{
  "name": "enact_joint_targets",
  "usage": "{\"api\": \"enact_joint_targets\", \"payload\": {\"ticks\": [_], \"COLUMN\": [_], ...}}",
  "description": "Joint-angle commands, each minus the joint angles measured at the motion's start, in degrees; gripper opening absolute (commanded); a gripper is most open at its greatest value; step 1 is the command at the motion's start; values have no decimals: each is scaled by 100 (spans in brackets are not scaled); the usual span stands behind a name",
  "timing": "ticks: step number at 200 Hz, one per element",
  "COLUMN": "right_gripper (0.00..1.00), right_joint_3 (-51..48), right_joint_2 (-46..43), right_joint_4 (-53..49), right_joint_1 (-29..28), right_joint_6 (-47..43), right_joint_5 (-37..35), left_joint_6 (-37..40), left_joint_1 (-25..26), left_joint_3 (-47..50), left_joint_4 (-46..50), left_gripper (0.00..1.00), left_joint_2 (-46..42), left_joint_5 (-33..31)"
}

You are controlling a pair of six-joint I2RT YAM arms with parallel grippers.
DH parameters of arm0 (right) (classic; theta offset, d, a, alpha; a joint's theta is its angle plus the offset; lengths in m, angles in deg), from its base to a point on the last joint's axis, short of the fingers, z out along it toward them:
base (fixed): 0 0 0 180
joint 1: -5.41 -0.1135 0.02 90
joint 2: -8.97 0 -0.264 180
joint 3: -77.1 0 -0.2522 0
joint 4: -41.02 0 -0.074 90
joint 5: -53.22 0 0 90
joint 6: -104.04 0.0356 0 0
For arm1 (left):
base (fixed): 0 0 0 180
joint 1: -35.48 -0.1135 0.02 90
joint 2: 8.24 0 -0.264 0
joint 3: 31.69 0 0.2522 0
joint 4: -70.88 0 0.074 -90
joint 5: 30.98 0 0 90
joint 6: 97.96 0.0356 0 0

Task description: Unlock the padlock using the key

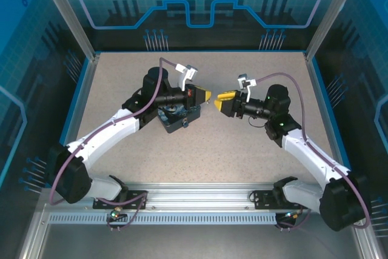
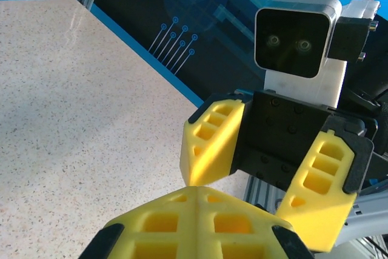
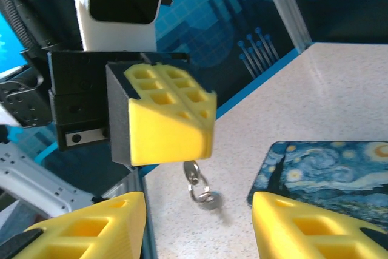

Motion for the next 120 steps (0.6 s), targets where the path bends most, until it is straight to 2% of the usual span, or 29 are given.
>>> {"api": "enact_joint_targets", "payload": {"ticks": [1, 76, 120], "right_gripper": [48, 44, 35], "right_joint_3": [96, 296, 377], "right_joint_2": [68, 278, 358], "right_joint_4": [415, 343, 337], "right_joint_1": [-182, -396, -429], "right_joint_6": [128, 65, 60], "right_joint_5": [300, 141, 76], "left_joint_6": [-2, -61, -146], "left_joint_1": [8, 9, 18], "left_joint_3": [-155, -150, -103], "left_joint_4": [-198, -255, -348], "left_gripper": [0, 0, 0], "left_joint_2": [-98, -71, -80], "left_joint_5": [214, 270, 272]}}
